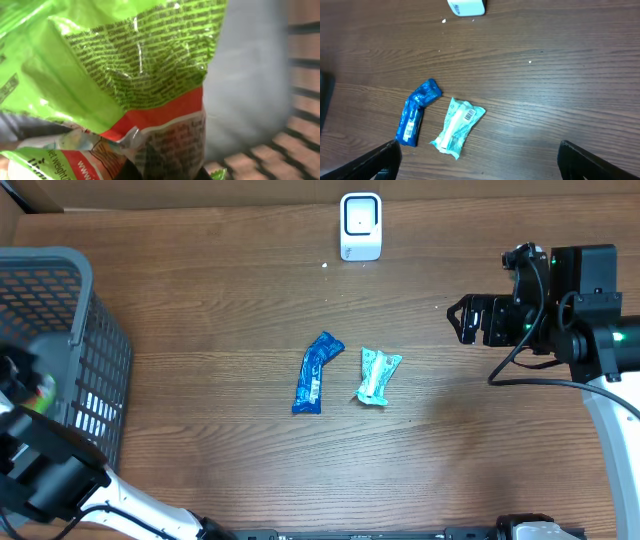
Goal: Scan the item barcode
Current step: 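Reach into the basket and grasp the green snack bag with left gripper, then place the green snack bag left of the blue bar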
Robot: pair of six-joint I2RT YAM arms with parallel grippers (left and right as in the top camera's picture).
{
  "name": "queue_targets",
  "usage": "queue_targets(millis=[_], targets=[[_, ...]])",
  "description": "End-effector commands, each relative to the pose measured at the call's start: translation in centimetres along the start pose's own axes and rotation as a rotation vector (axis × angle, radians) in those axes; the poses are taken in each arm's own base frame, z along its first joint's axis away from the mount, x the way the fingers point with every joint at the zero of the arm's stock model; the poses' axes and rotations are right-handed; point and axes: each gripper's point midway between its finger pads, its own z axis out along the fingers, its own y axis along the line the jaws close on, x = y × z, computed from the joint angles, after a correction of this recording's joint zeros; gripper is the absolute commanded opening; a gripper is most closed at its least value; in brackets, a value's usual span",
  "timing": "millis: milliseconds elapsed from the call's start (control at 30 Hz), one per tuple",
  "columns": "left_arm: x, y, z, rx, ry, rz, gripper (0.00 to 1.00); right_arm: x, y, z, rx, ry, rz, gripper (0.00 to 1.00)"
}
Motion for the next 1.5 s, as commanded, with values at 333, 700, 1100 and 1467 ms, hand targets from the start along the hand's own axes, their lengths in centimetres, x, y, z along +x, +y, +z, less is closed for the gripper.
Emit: queue_targets(millis=[333, 700, 1100, 1467], targets=[[13.2, -15.6, -28.6, 0.560, -0.448, 0.693, 0.04, -0.7, 0.2, -0.5, -0.007, -0.024, -0.007, 1.00], [30.0, -20.5, -12.5, 0.137, 0.034, 1.090, 0.04, -0.7, 0.2, -0.5, -0.007, -0.025, -0.007, 1.00], [38.3, -19.7, 3.5, -0.032, 0.198, 1.139, 0.80, -0.7, 0.2, -0.5, -0.007, -0.024, -0.007, 1.00], [29.7, -23.9, -11.4, 0.120, -0.061, 1.037, 1.00, -0.7, 0.2, -0.5, -0.006, -0.023, -0.007, 1.00]])
